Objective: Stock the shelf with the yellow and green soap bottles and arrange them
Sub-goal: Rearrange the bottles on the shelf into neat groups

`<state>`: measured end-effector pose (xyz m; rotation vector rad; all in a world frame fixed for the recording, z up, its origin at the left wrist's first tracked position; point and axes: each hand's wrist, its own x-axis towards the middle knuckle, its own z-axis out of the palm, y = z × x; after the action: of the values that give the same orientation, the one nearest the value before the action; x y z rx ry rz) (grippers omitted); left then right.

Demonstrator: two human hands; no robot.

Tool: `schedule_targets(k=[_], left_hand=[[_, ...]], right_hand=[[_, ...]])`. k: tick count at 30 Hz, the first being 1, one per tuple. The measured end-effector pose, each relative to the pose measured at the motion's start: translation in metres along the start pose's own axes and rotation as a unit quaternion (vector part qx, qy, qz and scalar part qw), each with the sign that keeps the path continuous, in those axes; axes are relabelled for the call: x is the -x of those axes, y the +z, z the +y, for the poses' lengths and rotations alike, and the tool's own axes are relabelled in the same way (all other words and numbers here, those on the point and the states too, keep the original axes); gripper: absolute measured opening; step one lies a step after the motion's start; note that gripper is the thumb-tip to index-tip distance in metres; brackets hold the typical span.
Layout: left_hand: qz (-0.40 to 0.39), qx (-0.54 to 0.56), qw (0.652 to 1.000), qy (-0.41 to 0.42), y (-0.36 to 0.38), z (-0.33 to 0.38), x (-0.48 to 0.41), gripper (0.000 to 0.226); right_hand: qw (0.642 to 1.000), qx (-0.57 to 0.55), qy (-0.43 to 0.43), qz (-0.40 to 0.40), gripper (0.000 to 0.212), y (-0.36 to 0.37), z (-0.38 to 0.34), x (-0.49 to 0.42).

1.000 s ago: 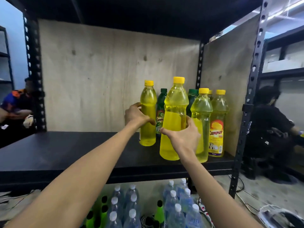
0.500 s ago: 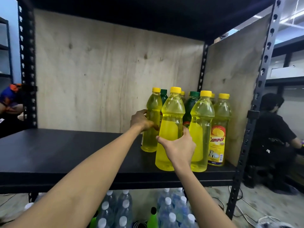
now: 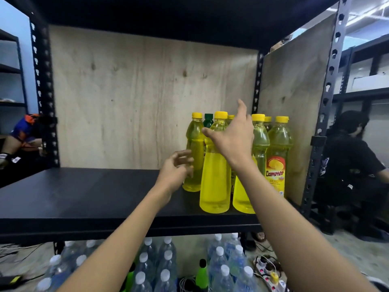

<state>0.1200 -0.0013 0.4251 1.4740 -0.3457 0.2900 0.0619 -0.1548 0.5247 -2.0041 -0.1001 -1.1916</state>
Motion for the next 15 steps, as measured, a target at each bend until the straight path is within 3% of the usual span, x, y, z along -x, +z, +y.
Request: schedule_targets(k=[4,10,15], left_hand=[[-0.153,-0.062,0.98,-0.113,0.005,-0.014,0.016,0.076],[-0.164,-0.089,0.976,-0.11,0.008,-0.033,0.022,0.088],[-0.211,-0.131,0.963,-0.107,-0.001,-0.028,0.023,0.101]], right_hand=[[0.994,0.072,0.05,-0.065,0.099,0.005,-0.003,-0.019],[0.992,0.053,0.091,-0.073,0.06,0.005,-0.002,-0.02],[0.996,0.013,0.075,-0.043,0.048,-0.007,-0.011,-0.008]])
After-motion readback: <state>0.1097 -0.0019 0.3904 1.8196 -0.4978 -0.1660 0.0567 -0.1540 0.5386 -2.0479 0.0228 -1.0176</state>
